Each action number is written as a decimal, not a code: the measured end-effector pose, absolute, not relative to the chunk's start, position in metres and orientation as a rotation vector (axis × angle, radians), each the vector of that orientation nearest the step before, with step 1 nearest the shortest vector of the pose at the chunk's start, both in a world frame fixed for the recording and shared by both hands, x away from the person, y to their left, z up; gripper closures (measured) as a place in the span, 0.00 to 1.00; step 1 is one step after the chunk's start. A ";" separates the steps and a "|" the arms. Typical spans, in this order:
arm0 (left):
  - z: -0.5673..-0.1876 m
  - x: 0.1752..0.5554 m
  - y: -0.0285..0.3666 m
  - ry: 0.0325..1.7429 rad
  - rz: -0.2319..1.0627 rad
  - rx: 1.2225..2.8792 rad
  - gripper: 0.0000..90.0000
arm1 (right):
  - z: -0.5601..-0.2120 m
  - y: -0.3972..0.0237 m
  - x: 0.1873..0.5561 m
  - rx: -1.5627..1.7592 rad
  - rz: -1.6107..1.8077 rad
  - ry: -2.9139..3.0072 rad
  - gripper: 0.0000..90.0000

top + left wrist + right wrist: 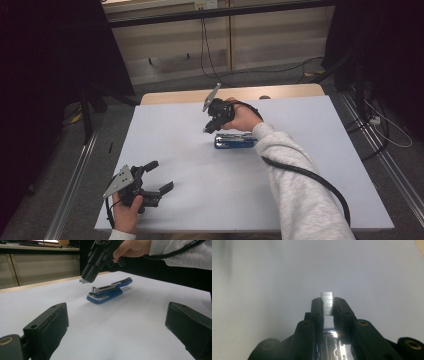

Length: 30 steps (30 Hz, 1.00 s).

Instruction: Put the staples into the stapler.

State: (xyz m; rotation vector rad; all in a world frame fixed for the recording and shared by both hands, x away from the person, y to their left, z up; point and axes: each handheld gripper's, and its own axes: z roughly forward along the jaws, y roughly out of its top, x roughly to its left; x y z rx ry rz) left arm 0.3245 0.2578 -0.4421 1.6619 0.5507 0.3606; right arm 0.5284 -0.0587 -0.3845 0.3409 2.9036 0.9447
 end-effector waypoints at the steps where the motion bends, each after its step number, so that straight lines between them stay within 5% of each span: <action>1: -0.442 0.324 0.258 0.553 0.372 1.664 0.05 | -0.385 -0.059 0.529 0.340 0.945 2.905 0.87; 30: -0.442 0.323 0.258 0.548 0.373 1.678 0.05 | -0.383 -0.083 0.527 0.342 0.922 2.919 0.87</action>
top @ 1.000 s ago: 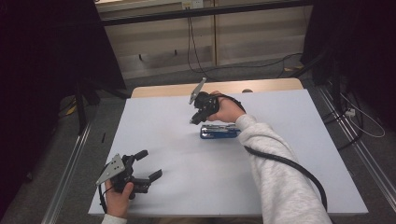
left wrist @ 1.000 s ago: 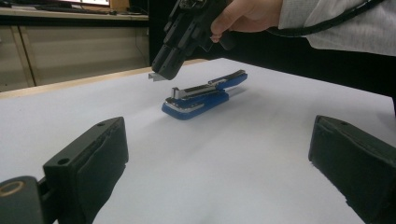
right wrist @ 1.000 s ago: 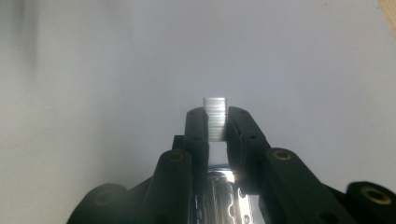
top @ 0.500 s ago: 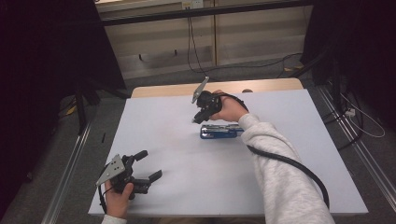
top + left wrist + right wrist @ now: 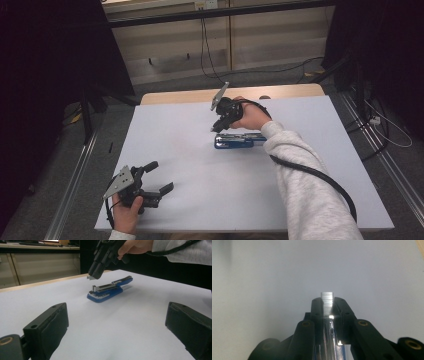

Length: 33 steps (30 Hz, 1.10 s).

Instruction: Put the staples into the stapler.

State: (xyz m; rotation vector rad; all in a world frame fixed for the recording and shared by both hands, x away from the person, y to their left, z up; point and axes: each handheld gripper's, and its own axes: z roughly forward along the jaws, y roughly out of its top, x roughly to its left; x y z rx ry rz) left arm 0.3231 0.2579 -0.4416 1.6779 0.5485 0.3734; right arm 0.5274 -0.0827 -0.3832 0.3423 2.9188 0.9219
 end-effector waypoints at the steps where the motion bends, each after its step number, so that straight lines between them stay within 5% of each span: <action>1: -0.442 0.323 0.258 0.549 0.374 1.678 0.05 | -0.383 -0.084 0.527 0.341 0.919 2.918 0.87; 33: -0.442 0.323 0.258 0.547 0.369 1.674 0.06 | -0.386 -0.096 0.523 0.301 0.914 2.929 0.87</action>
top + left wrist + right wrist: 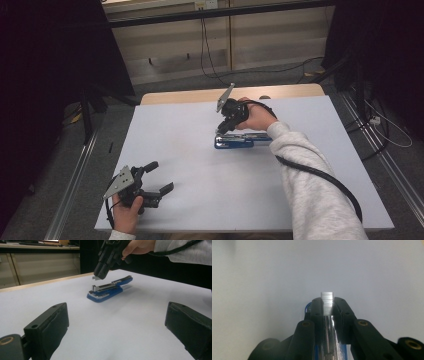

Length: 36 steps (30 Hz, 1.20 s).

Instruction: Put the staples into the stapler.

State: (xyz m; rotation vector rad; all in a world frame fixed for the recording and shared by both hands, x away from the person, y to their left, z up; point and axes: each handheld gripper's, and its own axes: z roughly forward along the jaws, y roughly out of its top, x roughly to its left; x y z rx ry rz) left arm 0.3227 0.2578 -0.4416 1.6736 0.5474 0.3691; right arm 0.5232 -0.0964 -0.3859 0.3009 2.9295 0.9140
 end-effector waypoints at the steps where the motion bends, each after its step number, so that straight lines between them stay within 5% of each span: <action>1: -0.442 0.323 0.258 0.547 0.369 1.674 0.06 | -0.386 -0.096 0.523 0.301 0.915 2.927 0.87; 36: -0.442 0.323 0.257 0.551 0.348 1.675 0.06 | -0.399 -0.099 0.524 0.266 0.888 2.947 0.87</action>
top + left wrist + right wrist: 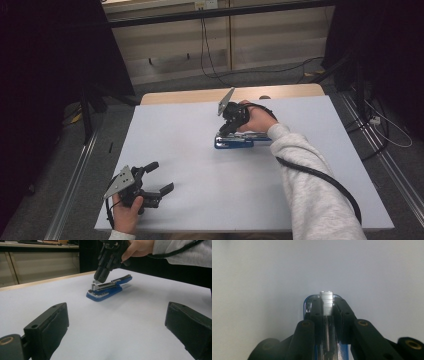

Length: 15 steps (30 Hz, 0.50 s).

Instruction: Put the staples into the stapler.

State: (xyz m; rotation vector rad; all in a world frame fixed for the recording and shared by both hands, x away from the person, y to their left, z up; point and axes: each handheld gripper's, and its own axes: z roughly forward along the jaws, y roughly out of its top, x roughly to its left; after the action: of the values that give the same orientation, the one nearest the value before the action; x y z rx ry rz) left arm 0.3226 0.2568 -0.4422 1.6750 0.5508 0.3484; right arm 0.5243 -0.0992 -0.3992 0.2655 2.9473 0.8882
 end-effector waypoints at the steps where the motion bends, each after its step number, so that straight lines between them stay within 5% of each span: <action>1: -0.442 0.322 0.257 0.554 0.349 1.675 0.06 | -0.399 -0.099 0.524 0.266 0.888 2.947 0.87; 15: -0.442 0.322 0.257 0.556 0.350 1.674 0.06 | -0.402 -0.098 0.524 0.266 0.884 2.949 0.87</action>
State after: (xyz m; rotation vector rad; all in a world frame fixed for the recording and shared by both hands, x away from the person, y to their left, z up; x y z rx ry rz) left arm 0.3225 0.2570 -0.4422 1.6737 0.5557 0.3495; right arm 0.5240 -0.0979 -0.4020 0.2656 2.9490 0.8838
